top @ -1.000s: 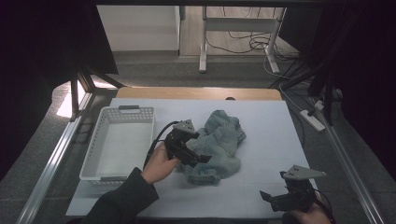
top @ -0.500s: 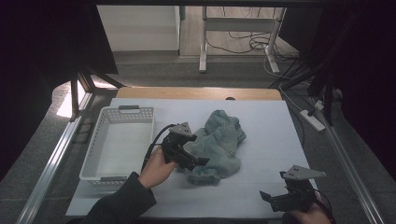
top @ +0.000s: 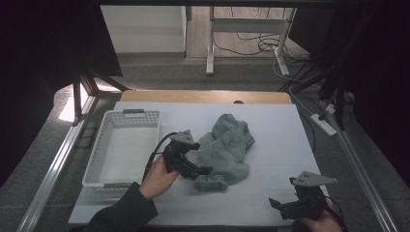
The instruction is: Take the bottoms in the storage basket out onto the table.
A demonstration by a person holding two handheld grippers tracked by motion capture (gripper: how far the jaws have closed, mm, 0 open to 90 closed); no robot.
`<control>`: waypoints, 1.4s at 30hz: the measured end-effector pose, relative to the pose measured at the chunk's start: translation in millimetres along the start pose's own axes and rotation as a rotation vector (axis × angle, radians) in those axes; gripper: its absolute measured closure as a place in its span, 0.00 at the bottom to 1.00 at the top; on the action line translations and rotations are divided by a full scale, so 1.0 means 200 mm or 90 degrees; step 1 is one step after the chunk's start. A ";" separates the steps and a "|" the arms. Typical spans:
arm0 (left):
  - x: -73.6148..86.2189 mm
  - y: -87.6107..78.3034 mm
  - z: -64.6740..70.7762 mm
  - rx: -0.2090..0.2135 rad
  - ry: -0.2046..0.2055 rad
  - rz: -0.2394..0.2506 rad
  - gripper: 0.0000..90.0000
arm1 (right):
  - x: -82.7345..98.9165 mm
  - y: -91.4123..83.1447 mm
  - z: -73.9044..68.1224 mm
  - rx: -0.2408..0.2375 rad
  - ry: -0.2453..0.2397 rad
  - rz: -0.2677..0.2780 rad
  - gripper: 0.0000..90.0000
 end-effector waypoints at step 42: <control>0.14 -0.16 0.06 -0.028 -0.012 0.027 0.00 | 0.00 0.00 0.00 0.000 0.001 0.000 0.00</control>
Point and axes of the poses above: each handheld gripper's, and its own axes: y roughly forward along the jaws, x roughly out of its underside, z roughly to its right, the point moved 3 cm from there along y, roughly forward along the jaws, and after that the axes turned 10 degrees about x, right-handed, at the moved point
